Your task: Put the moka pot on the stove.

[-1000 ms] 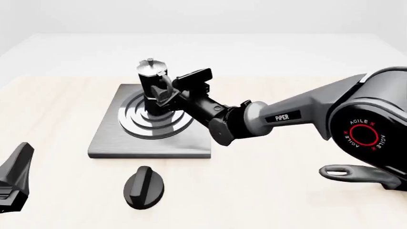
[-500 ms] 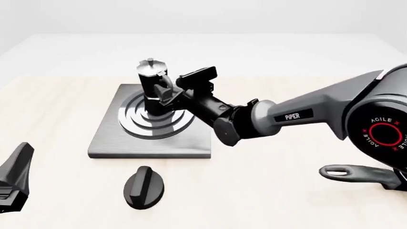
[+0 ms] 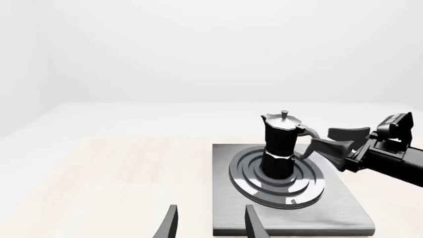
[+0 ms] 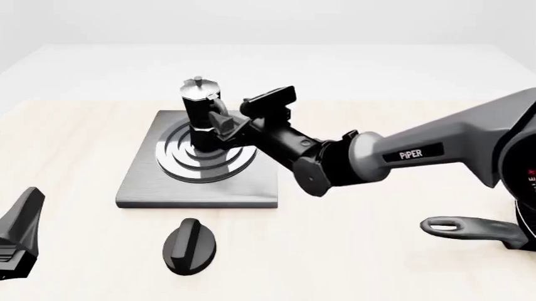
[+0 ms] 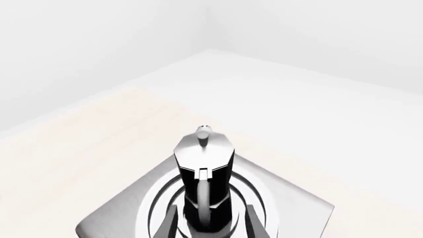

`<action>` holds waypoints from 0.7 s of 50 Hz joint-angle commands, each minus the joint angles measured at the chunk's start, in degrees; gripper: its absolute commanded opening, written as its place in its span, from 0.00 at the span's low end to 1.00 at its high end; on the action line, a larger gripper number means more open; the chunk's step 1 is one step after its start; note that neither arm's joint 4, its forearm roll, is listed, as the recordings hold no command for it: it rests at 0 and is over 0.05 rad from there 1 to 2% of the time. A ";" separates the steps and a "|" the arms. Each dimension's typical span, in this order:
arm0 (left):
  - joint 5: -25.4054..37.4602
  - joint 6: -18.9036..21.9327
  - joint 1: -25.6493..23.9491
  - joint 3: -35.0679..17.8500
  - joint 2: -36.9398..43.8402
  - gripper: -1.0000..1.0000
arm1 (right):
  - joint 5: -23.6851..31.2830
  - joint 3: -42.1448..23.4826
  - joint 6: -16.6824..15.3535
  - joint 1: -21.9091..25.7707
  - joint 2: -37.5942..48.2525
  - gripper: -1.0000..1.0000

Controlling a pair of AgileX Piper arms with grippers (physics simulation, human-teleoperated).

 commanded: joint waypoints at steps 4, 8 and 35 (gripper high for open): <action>0.00 0.00 0.00 0.00 0.00 1.00 | -0.61 3.65 -0.18 0.13 -2.90 1.00; 0.00 0.00 0.00 0.00 0.00 1.00 | -0.59 4.07 -0.32 0.02 -3.29 1.00; 0.00 0.00 0.00 0.00 0.00 1.00 | -1.49 10.75 -1.26 -1.20 -9.27 1.00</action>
